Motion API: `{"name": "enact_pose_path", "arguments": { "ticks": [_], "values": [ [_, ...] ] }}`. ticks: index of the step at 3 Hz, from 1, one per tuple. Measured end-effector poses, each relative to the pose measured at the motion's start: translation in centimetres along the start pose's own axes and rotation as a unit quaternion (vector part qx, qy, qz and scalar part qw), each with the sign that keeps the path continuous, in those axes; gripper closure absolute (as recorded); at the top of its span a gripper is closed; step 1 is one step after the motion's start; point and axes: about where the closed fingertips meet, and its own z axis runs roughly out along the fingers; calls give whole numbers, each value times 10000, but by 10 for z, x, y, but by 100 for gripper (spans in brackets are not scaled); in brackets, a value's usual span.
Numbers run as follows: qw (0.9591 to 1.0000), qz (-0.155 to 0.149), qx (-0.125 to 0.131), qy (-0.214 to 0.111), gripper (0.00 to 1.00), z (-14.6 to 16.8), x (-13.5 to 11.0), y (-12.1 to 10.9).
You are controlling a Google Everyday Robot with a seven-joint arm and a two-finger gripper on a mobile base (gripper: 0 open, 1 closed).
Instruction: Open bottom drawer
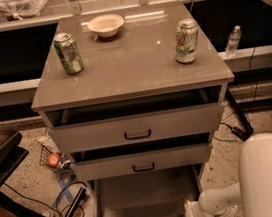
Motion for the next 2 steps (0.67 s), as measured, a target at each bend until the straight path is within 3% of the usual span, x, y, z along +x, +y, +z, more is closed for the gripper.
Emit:
{"name": "enact_pose_path", "arguments": {
  "ticks": [1,2],
  "values": [
    [9998,-50,122,139,0,-14,-6,6],
    [9964,41,696,486,12,-62,-25,-11]
  ]
}}
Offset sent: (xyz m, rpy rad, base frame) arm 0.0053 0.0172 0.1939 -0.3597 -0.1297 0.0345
